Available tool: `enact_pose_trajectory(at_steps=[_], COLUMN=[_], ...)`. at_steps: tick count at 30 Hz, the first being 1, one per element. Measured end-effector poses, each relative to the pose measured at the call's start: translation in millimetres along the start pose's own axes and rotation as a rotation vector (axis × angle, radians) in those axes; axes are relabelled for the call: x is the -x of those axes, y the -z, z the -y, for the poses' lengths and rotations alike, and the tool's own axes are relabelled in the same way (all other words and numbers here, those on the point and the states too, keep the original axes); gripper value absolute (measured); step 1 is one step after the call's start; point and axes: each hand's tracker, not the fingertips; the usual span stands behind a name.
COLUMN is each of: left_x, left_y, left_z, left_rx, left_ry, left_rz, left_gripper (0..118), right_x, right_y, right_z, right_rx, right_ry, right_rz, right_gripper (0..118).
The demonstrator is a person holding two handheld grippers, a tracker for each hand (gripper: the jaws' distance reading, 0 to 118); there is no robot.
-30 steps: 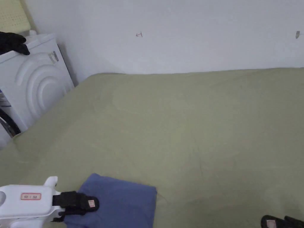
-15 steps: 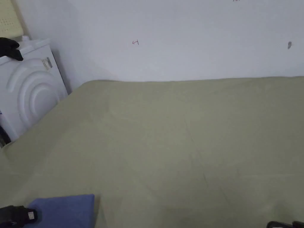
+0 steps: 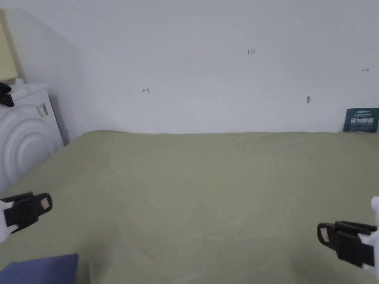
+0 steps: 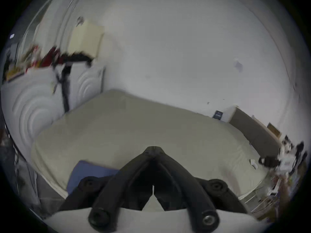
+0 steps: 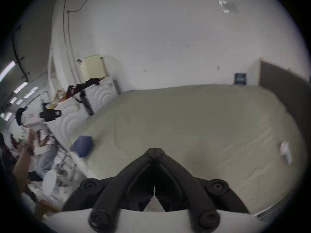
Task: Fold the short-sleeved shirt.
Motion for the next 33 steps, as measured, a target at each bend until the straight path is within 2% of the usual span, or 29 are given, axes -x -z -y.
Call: enact_pose_trajectory(at_steps=[3,6,7,9,12,14,17,18,19,20,21,22,23,24,25,26,27,28,31,33], left_x=[-78.4,-131.2,-144.7,-171.4,-192.4,-213.2,-225.8,-225.6,-225.6,-223.9,-225.7,-225.0,-224.5,-224.7,-225.0,-226.0,-227.0,-228.9,-229.1,-233.9], left_y=[0.4,5.2,7.3,15.6,12.7,6.2,-0.9,-3.3,-5.1,-7.3,-10.9,-12.7,-15.4,-18.5,-20.1,-22.1,-25.0,-29.9,-19.3,-27.1], left_z=[1.0,5.8,8.3,12.8,25.6,37.9,60.8,67.9,73.9,78.9,83.1,89.1,96.1,102.8,107.7,115.0,122.0,129.9,121.2,120.7], left_rx=[-0.038,-0.108,-0.150,-0.164,-0.178,-0.214,-0.233,-0.231,-0.230,-0.226,-0.207,-0.190,-0.188,-0.195,-0.195,-0.202,-0.223,-0.305,-0.283,-0.250], left_ry=[0.088,0.113,0.164,0.225,0.239,0.228,0.218,0.205,0.200,0.196,0.185,0.172,0.171,0.170,0.165,0.158,0.151,0.132,0.158,0.166], left_rz=[-0.068,-0.029,-0.033,-0.100,-0.068,-0.080,-0.119,-0.132,-0.137,-0.146,-0.148,-0.134,-0.130,-0.124,-0.118,-0.113,-0.109,-0.079,-0.071,-0.078], left_gripper=[0,0,0,0,0,0,0,0,9,18,21,27,48,75,101,118,118,118,118,118], right_x=[-0.9,-2.0,-2.2,-3.6,-4.3,0.9,11.5,16.0,18.3,21.5,25.0,30.9,34.7,38.6,41.7,48.7,51.4,53.9,59.7,61.9], right_y=[-22.9,-39.8,-43.5,-47.8,-47.8,-47.0,-43.4,-43.6,-45.1,-46.2,-47.0,-48.2,-50.3,-52.8,-54.2,-56.4,-57.3,-58.1,-64.7,-64.1], right_z=[-29.9,-46.5,-49.3,-50.1,-38.9,-22.7,4.9,14.0,20.7,28.0,35.3,41.2,46.8,52.9,57.6,61.0,65.2,68.5,74.4,73.3], right_rx=[-0.099,-0.224,-0.256,-0.298,-0.305,-0.323,-0.314,-0.312,-0.304,-0.302,-0.306,-0.309,-0.319,-0.346,-0.360,-0.370,-0.385,-0.397,-0.458,-0.439], right_ry=[-0.102,-0.132,-0.149,-0.164,-0.121,-0.101,-0.091,-0.079,-0.074,-0.074,-0.090,-0.105,-0.123,-0.148,-0.154,-0.163,-0.173,-0.182,-0.211,-0.215], right_rz=[0.144,0.240,0.268,0.336,0.426,0.416,0.458,0.468,0.468,0.471,0.488,0.492,0.496,0.492,0.491,0.491,0.490,0.497,0.469,0.475], right_gripper=[2,2,2,2,2,2,3,9,21,52,71,78,78,81,90,107,115,118,118,118])
